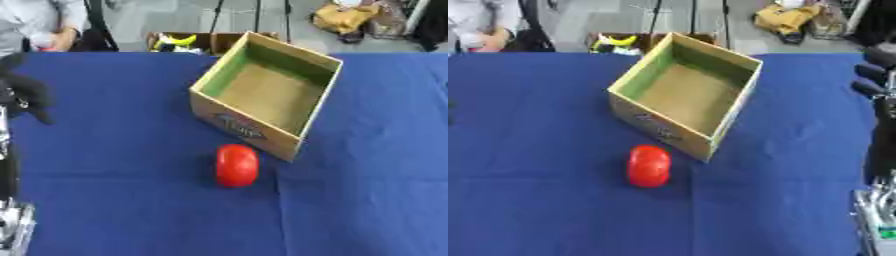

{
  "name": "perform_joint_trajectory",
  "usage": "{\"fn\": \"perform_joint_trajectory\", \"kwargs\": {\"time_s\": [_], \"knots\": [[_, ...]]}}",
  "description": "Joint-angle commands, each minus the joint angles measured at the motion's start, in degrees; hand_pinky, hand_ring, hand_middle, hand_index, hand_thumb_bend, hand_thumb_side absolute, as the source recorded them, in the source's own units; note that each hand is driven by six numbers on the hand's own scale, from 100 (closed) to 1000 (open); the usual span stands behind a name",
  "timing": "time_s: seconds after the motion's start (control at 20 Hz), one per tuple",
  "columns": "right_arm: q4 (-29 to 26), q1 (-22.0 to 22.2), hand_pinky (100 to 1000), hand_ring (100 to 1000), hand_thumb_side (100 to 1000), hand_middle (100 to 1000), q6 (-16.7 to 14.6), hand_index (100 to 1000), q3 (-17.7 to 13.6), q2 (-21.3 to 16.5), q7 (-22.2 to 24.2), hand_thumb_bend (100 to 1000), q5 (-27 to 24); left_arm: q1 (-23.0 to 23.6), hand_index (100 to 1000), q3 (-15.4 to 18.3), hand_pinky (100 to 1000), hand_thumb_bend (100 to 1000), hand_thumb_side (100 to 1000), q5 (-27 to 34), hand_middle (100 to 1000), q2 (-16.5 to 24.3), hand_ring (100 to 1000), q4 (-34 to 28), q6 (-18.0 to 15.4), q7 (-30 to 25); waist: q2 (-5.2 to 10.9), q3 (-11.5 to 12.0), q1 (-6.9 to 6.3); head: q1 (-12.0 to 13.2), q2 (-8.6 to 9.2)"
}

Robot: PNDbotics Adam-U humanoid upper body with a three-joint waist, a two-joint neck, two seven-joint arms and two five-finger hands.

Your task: Pick up objects on the table and place them in the box.

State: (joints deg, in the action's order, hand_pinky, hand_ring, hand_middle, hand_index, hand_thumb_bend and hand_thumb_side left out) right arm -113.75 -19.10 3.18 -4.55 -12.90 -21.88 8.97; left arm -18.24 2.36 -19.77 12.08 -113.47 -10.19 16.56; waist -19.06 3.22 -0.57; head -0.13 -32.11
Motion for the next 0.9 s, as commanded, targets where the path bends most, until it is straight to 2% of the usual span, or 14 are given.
{"fn": "perform_joint_trajectory", "kwargs": {"time_s": [0.05, 0.2, 0.4, 0.55, 0.65, 0.9], "knots": [[-0.84, -0.36, 764, 796, 1000, 771, -0.05, 782, -0.07, -1.18, 0.04, 100, 0.33, -0.69, 807, 0.29, 296, 223, 1000, -0.27, 479, 1.19, 448, -1.12, 0.05, -0.38, 0.87, 0.03, -0.08, -0.13, 0.63], [-0.84, -0.17, 764, 796, 1000, 771, 0.05, 782, -0.07, -1.22, 0.03, 100, 0.32, -1.98, 835, -0.16, 292, 261, 1000, -1.58, 498, 4.03, 451, -1.12, 0.95, -1.97, 1.11, 0.03, -0.21, -0.4, 0.61], [-0.84, 0.12, 764, 796, 1000, 771, 0.14, 782, 0.02, -1.29, 0.13, 100, 0.26, -6.42, 865, -1.69, 281, 241, 1000, -5.52, 522, 9.86, 455, -1.12, 5.65, -7.36, 1.58, 0.02, -0.46, -0.76, 0.61], [-0.84, 0.35, 764, 796, 1000, 771, 0.21, 782, 0.12, -1.35, 0.24, 100, 0.24, -10.14, 890, -3.93, 278, 215, 1000, -9.28, 557, 14.24, 465, -1.12, 10.58, -14.62, 1.84, -0.06, -0.72, -0.62, 0.39], [-0.84, 0.47, 764, 796, 1000, 771, 0.25, 782, 0.17, -1.42, 0.31, 100, 0.25, -12.47, 900, -5.47, 288, 203, 1000, -11.65, 585, 16.76, 476, -1.12, 12.72, -19.36, 1.95, -0.18, -0.88, -0.56, 0.26], [-0.84, 0.74, 765, 796, 1000, 771, 0.33, 782, 0.29, -1.55, 0.43, 100, 0.26, -18.2, 916, -9.29, 325, 188, 1000, -16.18, 652, 20.88, 516, -1.12, 14.78, -29.57, 2.19, -0.34, -1.25, -0.52, 0.03]]}}
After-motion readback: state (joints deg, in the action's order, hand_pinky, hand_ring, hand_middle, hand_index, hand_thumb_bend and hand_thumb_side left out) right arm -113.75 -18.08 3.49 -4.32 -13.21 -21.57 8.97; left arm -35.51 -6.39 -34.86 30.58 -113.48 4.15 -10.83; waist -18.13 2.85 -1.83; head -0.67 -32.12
